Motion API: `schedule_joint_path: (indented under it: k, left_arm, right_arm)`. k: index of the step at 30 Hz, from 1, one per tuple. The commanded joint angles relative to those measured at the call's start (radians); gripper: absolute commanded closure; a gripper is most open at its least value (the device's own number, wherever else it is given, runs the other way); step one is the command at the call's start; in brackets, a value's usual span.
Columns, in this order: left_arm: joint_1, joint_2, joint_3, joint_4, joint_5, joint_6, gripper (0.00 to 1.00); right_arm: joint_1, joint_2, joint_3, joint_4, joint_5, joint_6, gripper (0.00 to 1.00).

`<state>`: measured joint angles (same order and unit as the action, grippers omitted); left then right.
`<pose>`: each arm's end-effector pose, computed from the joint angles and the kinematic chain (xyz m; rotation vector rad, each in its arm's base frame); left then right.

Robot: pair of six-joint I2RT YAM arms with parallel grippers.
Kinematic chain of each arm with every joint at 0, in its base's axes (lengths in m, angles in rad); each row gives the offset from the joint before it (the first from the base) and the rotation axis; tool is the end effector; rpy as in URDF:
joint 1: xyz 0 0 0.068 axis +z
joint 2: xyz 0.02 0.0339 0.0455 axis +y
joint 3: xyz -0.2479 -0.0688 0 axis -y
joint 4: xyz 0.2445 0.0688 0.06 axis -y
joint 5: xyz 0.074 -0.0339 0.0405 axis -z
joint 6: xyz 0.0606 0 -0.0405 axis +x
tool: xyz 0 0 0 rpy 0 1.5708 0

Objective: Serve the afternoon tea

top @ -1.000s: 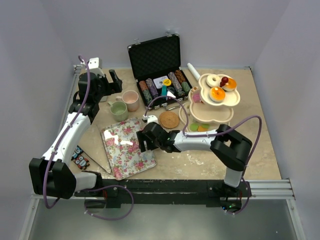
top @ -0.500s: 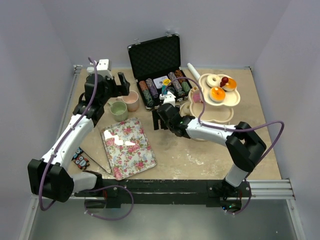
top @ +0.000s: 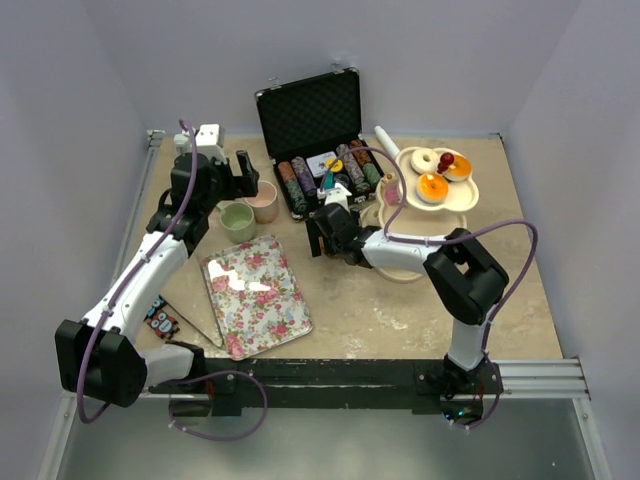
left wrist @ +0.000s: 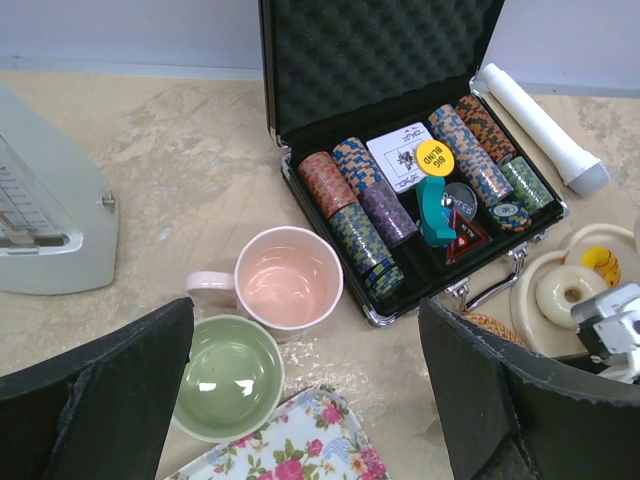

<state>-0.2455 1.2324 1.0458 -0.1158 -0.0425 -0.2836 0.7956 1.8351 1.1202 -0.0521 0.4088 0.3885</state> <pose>0.3086 -0.0747 0.3209 -0.0654 1.8845 -0.3240 0.2986 0.2703 0.1479 -0.2614 2.2502 0.1471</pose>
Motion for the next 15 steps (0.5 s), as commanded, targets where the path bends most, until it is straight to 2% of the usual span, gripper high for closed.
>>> schedule_joint_path:
  k: [1, 4, 10, 15]
  left_arm:
    - [-0.008, -0.011, -0.004, 0.016, -0.014, 0.023, 0.01]
    - [-0.008, -0.011, -0.004, 0.016, -0.014, 0.023, 0.01]
    - [-0.008, -0.01, -0.004, 0.016, -0.013, 0.021, 0.01]
    - [-0.008, -0.007, -0.004, 0.016, -0.011, 0.021, 0.01]
  right_arm:
    - [-0.018, 0.024, 0.02, 0.047, 0.01, -0.02, 0.09]
    - [-0.018, 0.02, 0.003, 0.046, -0.005, -0.004, 0.14]
    - [-0.015, -0.003, -0.059, 0.046, -0.022, 0.029, 0.31]
    - [0.017, -0.03, -0.115, 0.041, -0.041, 0.064, 0.36]
